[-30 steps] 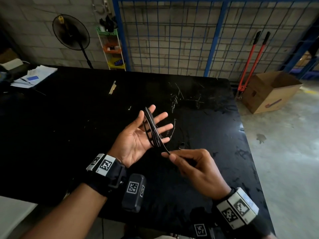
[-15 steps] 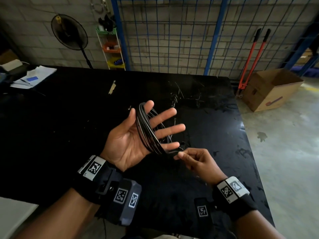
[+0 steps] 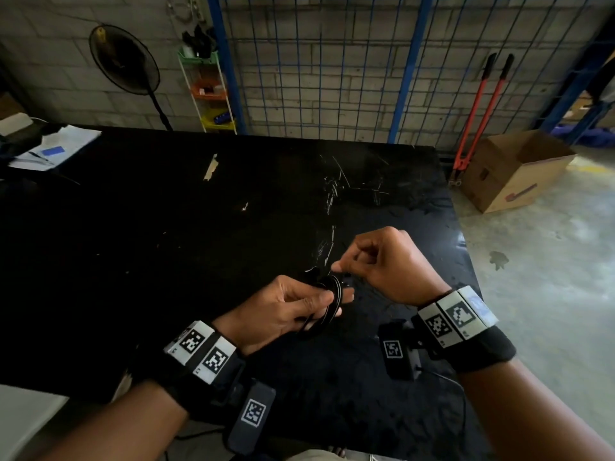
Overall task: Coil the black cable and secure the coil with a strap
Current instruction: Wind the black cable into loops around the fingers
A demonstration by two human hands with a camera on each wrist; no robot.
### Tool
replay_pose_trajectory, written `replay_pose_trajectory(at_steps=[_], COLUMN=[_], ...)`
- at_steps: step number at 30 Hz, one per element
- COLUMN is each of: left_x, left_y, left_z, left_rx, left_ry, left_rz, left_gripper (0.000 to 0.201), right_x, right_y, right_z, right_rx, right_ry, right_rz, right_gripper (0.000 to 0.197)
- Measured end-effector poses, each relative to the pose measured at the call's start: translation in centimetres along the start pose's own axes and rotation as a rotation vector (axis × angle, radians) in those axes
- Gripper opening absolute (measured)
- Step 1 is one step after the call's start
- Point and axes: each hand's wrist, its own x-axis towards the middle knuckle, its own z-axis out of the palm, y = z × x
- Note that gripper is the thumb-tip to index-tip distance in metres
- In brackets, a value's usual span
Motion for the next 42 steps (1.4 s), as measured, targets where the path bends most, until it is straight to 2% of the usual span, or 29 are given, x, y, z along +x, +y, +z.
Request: replay_pose_trajectory(at_steps=[3,6,8,11,14,17,19,23,28,32,37,42], left_x=[0.6,0.8,0.8,0.9,1.2,1.5,1.6,1.9,1.9,1.8,1.8,1.8], left_y=[0.0,0.2,0.3,0.2,-0.4,-0.7,-0.3,0.4,1.2,1.0,0.9,0.9], left_z=[0.3,0.6,0.9,0.7,0.6,0.2,0.3,0.3,0.3,0.5,0.8,0.6], left_rx=[0.032,0.121,0.189,0.107,0.026,-0.082,-0.143,-0.322,-0.622,-0.699,-0.77,-0.809], left_ry=[0.007,0.066,0.108,0.18,0.259,0.344,0.358,0.329,0.208,0.164,0.145,0.138], left_rz=[0.038,0.099,0.151,0.19,0.165,0.151,0.143,0.125,0.154,0.18,0.204,0.235], left_gripper=[0.049,0.02,0.035,0.027,0.047,0.035,0.033,0.045,0.049,0.051,0.05,0.049], right_x=[-0.2,-0.6,-1.0,-1.7,-2.5,-3.2,-3.6,-4.2,-4.3,-4.3,-4.5,-5.4], right_y=[-0.7,-1.3,-1.4,-1.5,-1.3,-1.1,-1.2,-1.7,-1.0,-1.2,-1.1,-1.2], right_z=[0.1,0.2,0.4,0.8,1.9,3.3,4.3,5.8,7.1,7.3,8.0,9.5], right_rx=[-0.068,-0.082,-0.065,-0.045,0.072,0.286,0.436,0.595,0.395,0.248,0.12,-0.054], right_ry=[-0.047,-0.062,-0.057,-0.018,0.08,0.223,0.279,0.328,0.482,0.586,0.616,0.585], right_rz=[-0.02,-0.021,-0.019,-0.031,-0.012,0.019,0.041,-0.015,-0.154,-0.235,-0.275,-0.324], right_gripper=[0.013,0.012,0.017,0.027,0.029,0.021,0.018,0.019,0.014,0.009,0.007,0.033])
